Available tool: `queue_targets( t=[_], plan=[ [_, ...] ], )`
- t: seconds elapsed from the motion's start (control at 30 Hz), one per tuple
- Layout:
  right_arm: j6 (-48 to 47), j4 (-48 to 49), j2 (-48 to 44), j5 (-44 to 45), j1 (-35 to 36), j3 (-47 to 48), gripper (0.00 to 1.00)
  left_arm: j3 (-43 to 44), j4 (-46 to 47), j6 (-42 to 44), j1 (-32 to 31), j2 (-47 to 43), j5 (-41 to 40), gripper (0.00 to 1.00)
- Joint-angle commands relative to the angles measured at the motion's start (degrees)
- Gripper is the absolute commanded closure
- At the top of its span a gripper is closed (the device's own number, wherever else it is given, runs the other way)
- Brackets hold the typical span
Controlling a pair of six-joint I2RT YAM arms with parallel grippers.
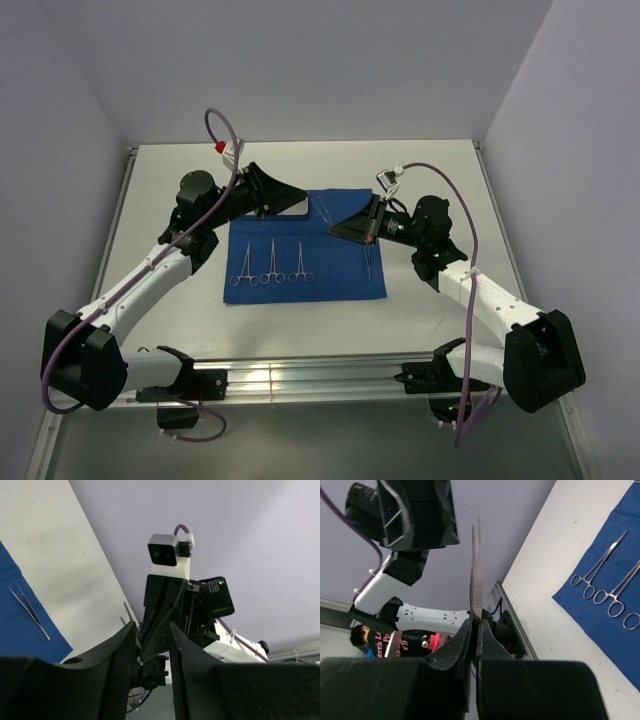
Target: Open and lay out the surgical kit
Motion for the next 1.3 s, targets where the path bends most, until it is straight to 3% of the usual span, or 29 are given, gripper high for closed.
queue_targets(
  t=[0.0,0.17,0.67,0.97,1.1,1.17,1.2,1.23,1.27],
  plan=[
    [0.9,4.9,-0.4,0.5,0.7,2.5,1.00,1.0,2.1,-1.4,-0.6,0.9,-3.0,0.64],
    [1.0,5.1,-0.2,0.5,0.9,2.9,1.00,1.5,-2.2,0.2,-1.4,1.0,-4.5,0.62],
    [0.7,5.6,1.3,-0.2,2.1,4.2,1.00,0.4,-0.1,-1.9,-2.6,1.2,-3.8,0.70],
    [0.4,5.3,1.5,-0.6,2.3,4.3,1.00,0.7,-1.1,-1.7,-2.8,1.9,-3.9,0.86],
    [-0.4,4.5,1.3,-0.7,2.4,4.3,1.00,1.3,-2.6,-1.1,-2.8,2.2,-4.1,1.00],
    [-1.1,3.7,1.3,-0.7,2.4,4.6,1.00,1.5,-3.0,-0.8,-2.8,2.3,-4.5,1.00],
    [-1.9,0.9,1.2,-0.4,2.4,4.8,0.98,1.6,-4.1,-0.7,-2.8,2.4,-4.6,1.00],
    [-4.6,-1.7,1.1,0.1,2.4,6.1,0.71,1.6,-5.0,-0.2,-2.7,2.2,-5.3,1.00],
    [-6.5,-8.5,1.0,0.7,2.3,7.0,0.59,1.7,-5.8,0.2,-2.5,2.0,-5.9,1.00]
  ],
)
